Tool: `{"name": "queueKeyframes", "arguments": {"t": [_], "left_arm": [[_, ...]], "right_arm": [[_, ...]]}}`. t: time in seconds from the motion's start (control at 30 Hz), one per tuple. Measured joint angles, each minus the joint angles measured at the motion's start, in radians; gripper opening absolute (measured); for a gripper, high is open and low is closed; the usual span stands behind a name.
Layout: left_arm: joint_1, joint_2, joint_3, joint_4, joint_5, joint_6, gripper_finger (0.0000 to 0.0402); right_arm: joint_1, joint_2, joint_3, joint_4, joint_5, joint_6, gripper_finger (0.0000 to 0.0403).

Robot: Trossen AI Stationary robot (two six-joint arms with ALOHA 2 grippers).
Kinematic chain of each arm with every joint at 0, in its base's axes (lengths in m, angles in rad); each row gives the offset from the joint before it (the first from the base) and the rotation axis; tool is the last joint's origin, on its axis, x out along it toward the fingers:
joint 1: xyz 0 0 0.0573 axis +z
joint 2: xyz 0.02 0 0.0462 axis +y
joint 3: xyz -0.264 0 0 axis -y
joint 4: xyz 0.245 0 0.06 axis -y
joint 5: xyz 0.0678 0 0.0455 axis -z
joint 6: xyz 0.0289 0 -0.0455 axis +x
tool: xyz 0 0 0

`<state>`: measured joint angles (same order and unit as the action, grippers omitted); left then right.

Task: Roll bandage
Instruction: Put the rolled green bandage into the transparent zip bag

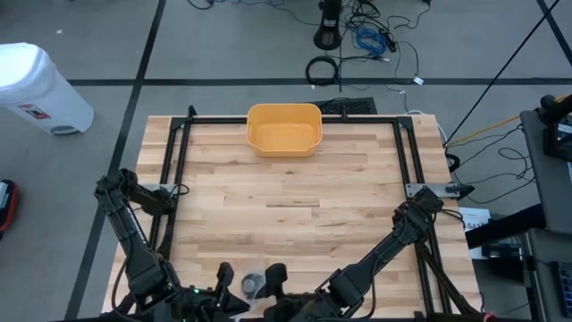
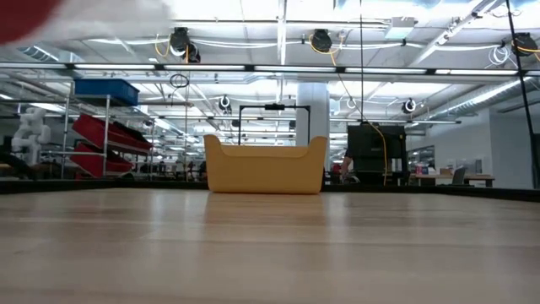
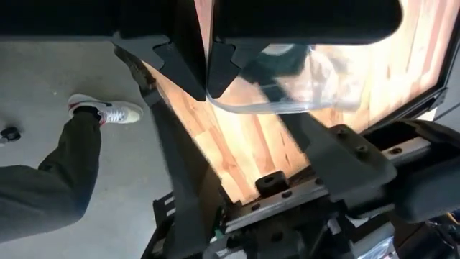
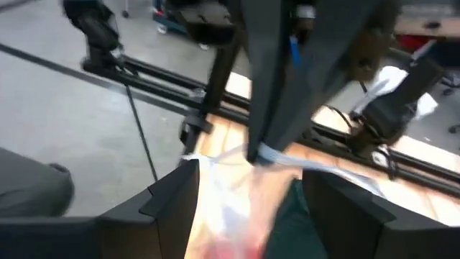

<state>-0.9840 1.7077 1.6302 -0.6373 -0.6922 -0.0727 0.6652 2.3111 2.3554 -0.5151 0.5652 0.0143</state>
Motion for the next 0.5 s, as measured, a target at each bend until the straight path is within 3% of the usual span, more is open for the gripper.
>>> {"name": "queueKeyframes", "arguments": {"t": [0.5], "left_arm": [[0.000,0.000,-0.001,0.000,0.000,0.000,0.0017]], "right_arm": [[0.029,-0.061,0.002,-0.043,0.036,-0.007,0.0233]]}}
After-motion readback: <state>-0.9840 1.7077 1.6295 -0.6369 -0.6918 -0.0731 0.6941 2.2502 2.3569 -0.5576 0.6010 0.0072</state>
